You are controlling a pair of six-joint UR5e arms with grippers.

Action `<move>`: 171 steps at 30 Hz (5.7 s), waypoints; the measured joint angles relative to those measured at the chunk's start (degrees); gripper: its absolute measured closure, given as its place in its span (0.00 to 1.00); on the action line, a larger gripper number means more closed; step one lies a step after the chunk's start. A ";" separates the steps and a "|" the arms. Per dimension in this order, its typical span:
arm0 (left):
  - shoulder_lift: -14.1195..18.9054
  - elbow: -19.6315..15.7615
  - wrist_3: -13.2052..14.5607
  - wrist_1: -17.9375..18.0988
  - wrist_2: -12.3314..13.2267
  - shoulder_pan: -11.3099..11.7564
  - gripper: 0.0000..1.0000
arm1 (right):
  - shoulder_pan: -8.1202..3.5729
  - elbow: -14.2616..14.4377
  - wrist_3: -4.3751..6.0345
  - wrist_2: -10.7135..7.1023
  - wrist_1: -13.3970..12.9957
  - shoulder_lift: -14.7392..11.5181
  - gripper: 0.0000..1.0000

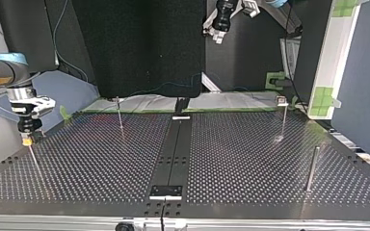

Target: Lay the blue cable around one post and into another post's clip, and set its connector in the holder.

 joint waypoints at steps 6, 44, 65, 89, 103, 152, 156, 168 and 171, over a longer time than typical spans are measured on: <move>0.00 0.00 -0.02 0.00 -0.02 0.00 0.21 | -0.02 -0.01 -0.02 0.12 -0.02 -0.01 0.02; 0.00 -0.05 0.02 -0.26 -0.03 0.07 0.21 | -0.02 -0.03 0.00 3.66 0.45 -0.03 0.02; 0.00 -0.06 0.32 -0.35 0.04 0.49 0.21 | -0.51 0.03 0.00 12.24 4.36 -0.04 0.02; 0.00 0.07 0.55 0.13 2.52 0.74 0.21 | 1.50 9.37 -0.58 23.08 -0.82 -4.72 0.02; -0.18 3.43 0.55 1.78 3.02 1.71 0.21 | 9.44 17.48 -3.87 27.07 -3.63 -4.91 0.02; -20.62 17.03 -1.42 9.30 -2.38 2.88 0.21 | 25.79 33.47 -5.07 30.40 -7.56 -12.89 0.02; -21.90 17.83 -3.38 10.16 -1.51 3.00 0.21 | 25.63 33.51 -5.02 30.31 -7.63 -13.00 0.02; -27.15 22.94 -8.78 8.13 3.58 0.31 0.21 | 25.81 33.77 -5.32 30.18 -8.43 -13.08 0.02; -28.58 24.36 -10.20 6.75 5.00 -0.96 0.21 | 25.87 34.12 -5.35 30.14 -9.07 -13.07 0.02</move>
